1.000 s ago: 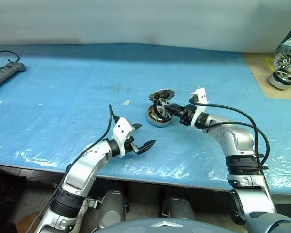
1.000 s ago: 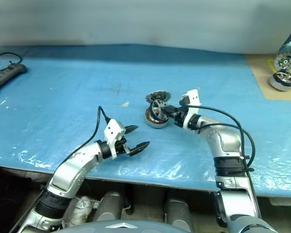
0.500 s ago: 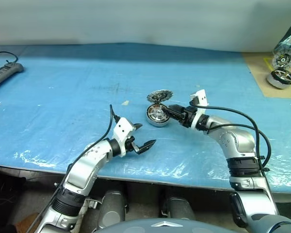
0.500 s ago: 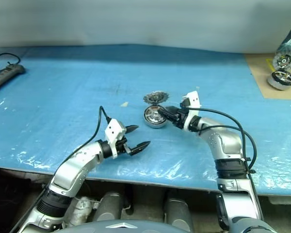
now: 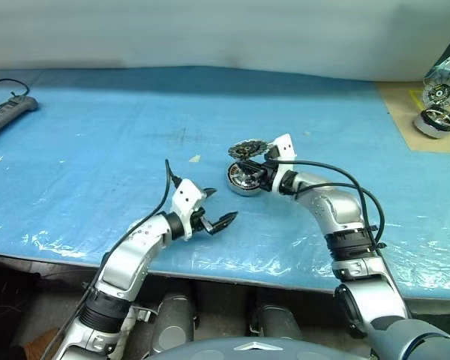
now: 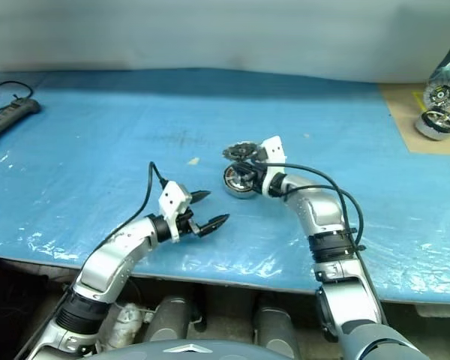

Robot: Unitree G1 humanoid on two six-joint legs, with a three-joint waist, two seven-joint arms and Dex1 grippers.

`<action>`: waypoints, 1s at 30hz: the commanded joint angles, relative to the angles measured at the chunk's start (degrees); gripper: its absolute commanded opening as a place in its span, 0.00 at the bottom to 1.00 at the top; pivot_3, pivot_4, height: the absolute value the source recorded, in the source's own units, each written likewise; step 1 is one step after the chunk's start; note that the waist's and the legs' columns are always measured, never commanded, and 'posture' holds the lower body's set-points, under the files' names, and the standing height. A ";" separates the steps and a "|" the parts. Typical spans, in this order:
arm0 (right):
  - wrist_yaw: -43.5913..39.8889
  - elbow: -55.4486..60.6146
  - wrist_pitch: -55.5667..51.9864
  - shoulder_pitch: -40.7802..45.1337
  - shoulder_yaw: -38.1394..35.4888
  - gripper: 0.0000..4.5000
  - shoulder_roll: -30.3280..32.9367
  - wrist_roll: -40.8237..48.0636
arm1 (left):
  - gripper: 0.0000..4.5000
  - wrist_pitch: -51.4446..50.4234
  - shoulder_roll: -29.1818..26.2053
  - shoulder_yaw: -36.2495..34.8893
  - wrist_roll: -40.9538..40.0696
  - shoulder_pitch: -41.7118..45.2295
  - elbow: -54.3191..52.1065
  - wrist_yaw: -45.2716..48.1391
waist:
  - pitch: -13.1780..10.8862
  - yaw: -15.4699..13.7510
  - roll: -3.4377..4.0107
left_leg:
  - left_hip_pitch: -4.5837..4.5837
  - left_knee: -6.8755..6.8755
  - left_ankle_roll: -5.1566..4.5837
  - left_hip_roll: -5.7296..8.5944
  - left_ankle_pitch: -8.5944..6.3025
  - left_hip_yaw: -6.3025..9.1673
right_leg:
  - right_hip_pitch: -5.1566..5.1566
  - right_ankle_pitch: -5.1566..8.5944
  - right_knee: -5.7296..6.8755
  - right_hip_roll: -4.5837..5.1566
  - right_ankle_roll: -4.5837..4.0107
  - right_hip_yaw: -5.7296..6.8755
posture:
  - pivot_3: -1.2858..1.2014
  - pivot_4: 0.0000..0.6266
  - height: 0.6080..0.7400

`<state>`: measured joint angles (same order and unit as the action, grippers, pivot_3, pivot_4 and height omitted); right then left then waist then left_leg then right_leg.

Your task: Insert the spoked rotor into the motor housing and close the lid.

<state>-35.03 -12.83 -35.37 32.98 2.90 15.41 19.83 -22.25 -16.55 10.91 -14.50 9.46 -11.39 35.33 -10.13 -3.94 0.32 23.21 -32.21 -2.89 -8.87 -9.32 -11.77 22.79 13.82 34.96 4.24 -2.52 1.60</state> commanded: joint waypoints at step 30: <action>0.54 31.98 -14.15 -25.78 -13.73 0.00 11.83 12.40 | 0.15 28.58 14.46 -18.55 1.91 64.51 84.99 18.33 | -0.13 -2.14 -0.33 | 0.70 -0.58 -0.38 -0.01 -0.09 0.06 | 0.39 -0.32 0.05 0.15 0.12 0.20 | 0.52 0.24 1.00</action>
<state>-35.20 15.74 -49.26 7.69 -8.85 26.77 30.60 5.85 -2.58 -7.50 -13.21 71.72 73.76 52.24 -10.27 -6.08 0.00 23.91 -32.80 -3.27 -8.86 -9.41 -11.72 23.17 13.50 35.00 4.41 -2.40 1.79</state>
